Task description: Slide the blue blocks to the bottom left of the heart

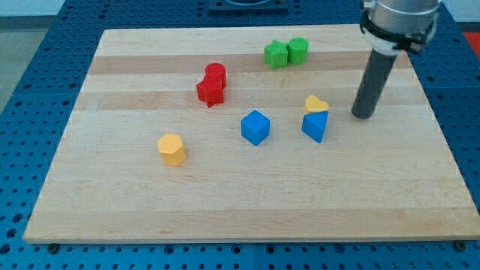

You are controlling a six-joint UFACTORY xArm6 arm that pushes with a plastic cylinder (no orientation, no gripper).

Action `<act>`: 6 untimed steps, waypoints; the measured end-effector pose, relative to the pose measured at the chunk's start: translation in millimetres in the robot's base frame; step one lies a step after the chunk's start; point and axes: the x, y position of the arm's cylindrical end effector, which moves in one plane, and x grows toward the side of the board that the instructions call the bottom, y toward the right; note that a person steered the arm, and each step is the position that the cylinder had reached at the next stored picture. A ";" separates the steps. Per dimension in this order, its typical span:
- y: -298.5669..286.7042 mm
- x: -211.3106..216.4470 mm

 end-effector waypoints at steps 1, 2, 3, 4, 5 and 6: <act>-4.9 15.8; -24.7 16.5; -50.8 16.4; -77.2 16.4; -92.3 16.4; -91.6 17.0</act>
